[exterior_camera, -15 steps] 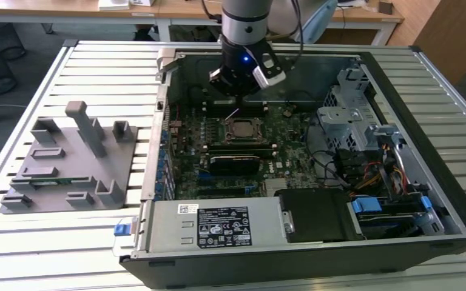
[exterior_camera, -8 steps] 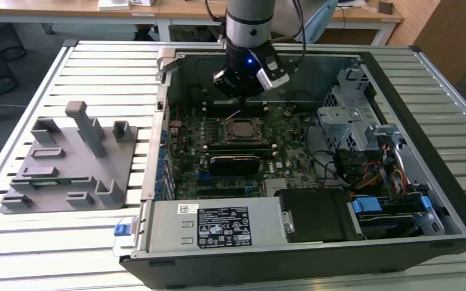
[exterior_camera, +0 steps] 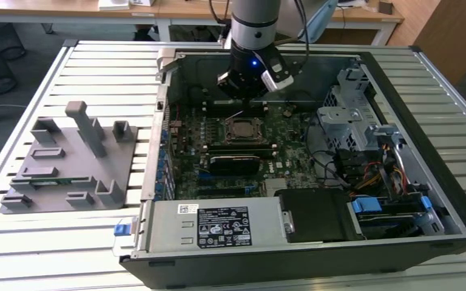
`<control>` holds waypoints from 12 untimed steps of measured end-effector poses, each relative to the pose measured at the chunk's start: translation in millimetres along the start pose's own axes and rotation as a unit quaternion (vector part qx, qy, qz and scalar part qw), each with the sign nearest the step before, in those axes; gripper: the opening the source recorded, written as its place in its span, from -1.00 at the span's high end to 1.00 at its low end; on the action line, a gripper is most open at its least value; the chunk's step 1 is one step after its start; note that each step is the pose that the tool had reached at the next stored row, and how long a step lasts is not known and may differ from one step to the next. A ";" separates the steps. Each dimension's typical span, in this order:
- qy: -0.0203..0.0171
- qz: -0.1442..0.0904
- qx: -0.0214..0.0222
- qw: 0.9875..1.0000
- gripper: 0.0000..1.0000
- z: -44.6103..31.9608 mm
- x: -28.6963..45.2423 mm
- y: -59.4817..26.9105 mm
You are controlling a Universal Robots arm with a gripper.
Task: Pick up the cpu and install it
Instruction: 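Install the first cpu locking lever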
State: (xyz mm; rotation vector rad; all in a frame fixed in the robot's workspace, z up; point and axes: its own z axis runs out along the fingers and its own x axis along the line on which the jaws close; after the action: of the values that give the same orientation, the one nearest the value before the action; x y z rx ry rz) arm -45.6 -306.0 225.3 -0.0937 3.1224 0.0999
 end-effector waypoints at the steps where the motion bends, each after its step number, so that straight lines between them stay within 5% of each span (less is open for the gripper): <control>1: 0.000 0.000 0.000 1.000 0.79 0.7 -0.7 -0.1; 12: 0.000 0.000 0.000 1.000 0.79 11.0 -5.8 -1.0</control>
State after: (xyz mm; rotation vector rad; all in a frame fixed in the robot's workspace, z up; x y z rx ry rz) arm -39.6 -305.9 214.4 -0.0936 3.1225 0.0998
